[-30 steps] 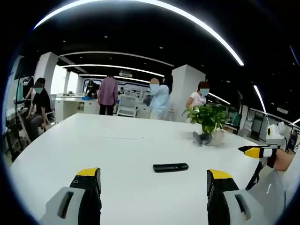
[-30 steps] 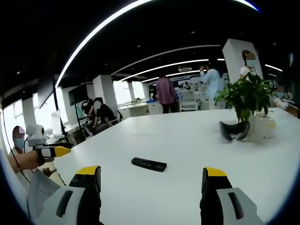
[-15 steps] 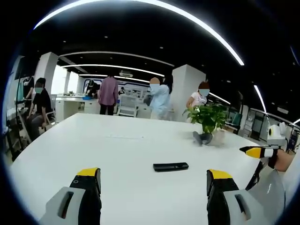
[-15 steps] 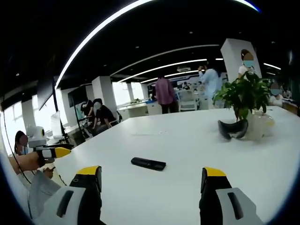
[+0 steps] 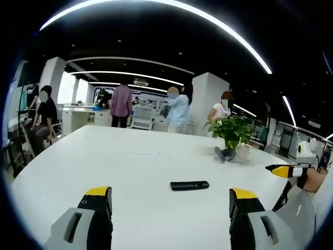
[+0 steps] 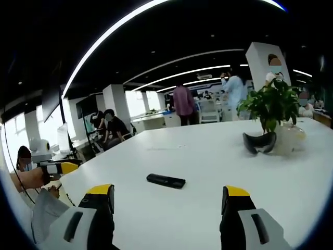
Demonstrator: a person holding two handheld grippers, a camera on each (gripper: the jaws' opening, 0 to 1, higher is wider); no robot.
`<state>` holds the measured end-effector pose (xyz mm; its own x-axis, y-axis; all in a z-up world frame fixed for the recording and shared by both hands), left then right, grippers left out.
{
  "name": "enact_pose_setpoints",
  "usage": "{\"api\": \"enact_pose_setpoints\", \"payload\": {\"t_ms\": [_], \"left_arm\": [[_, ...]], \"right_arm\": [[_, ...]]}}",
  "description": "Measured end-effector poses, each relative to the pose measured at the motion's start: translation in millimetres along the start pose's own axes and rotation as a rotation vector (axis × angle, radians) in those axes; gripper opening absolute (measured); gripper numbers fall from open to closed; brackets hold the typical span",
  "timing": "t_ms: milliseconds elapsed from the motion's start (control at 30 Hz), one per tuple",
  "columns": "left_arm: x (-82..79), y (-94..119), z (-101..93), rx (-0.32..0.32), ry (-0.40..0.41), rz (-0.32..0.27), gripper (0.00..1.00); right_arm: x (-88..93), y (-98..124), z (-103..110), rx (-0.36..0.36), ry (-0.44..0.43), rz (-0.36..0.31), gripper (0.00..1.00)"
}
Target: Press the specified remote control buttons in sequence, fully releasing each button before pressing the next.
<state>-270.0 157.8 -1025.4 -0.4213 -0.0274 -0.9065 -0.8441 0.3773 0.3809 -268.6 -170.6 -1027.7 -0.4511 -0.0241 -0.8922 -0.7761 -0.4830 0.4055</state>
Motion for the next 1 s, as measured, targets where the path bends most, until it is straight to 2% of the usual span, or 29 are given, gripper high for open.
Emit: {"api": "enact_pose_setpoints", "payload": {"t_ms": [300,767,900,967,1000], "left_arm": [[0.5,1,-0.2,0.001,0.001,0.004,0.97],[4.8,-8,0.5,0.039,-0.005,0.034,0.97],[5.2,-18,0.3,0.075,-0.047,0.076,0.97],[8.2,-24,-1.0,0.1,-0.073,0.116,0.97],[12.1,-29,-1.7,0.113,-0.074,0.154,0.97]], "right_arm": [[0.3,2,1,-0.003,0.001,0.003,0.84],[1.1,3,3,-0.008,0.006,0.016,0.79],[1.9,5,4,-0.01,0.01,0.021,0.74],[3.0,5,4,-0.009,0.018,0.029,0.72],[3.4,6,4,-0.01,0.023,0.033,0.7]]}}
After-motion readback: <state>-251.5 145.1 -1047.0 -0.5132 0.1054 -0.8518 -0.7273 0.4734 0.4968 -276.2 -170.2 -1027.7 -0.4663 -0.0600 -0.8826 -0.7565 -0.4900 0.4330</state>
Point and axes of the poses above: the point that each gripper's makers call its tool centre point, and the gripper's own axes: y roughly backward along the fingers, z roughly to its left, x roughly out of its underside, the point moved 4 cm from there along y, roughly backward along the fingers, and after that the axes turned 9 degrees about z, right-handed, at the moved point
